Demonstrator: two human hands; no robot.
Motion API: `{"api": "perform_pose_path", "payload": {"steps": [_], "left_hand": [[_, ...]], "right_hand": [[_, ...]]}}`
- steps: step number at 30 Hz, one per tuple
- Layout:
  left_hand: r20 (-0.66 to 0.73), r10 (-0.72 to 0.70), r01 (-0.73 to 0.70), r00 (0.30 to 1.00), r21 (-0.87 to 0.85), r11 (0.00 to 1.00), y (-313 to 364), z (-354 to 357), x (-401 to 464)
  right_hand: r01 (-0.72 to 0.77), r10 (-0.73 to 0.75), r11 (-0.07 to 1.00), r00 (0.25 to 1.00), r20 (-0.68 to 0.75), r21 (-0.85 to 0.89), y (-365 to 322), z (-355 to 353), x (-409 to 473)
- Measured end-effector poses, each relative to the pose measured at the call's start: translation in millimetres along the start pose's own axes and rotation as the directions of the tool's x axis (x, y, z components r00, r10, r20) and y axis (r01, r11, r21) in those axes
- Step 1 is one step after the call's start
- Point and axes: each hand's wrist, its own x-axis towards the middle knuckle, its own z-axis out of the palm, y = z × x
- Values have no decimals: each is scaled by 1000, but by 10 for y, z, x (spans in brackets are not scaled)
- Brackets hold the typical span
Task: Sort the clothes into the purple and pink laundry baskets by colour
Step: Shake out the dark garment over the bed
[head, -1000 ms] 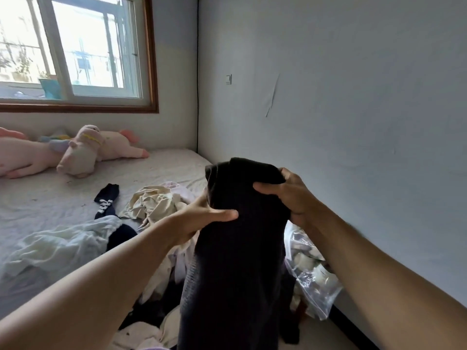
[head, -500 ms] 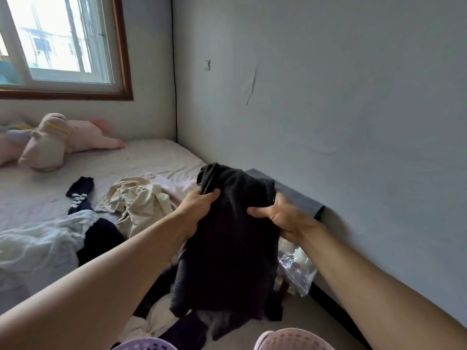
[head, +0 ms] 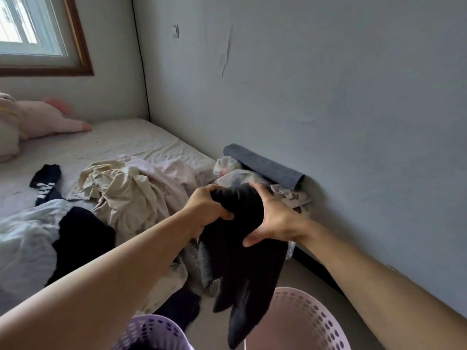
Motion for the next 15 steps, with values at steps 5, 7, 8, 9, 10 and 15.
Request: {"api": "perform_pose_path", "payload": {"steps": [5,7,8,9,10,15], "left_hand": [[103,75,-98,992,243,965,-107,381,51],[192,120,-198,974,470,860,-143,572,80],[220,122,-227,968,553,802,-170,675,93],[236,110,-235,966,613,754,-196,788,108],[240,99,-236,966,658,715,-215,899,121],[254,179,-310,950,814,491,-345,1505,289]], "right_hand": [[-133,84,974,963,-256,-181,300,99,-162],[-170,112,971,944,-311,-167,521,149,-200],[-190,135,971,939,-317,-148,639,183,-216],[-215,164,967,934,-316,-134,754,215,-232],[-241,192,962,929,-317,-126,867,244,-249],[-274,149,910,917,-370,-311,1476,293,-304]]}}
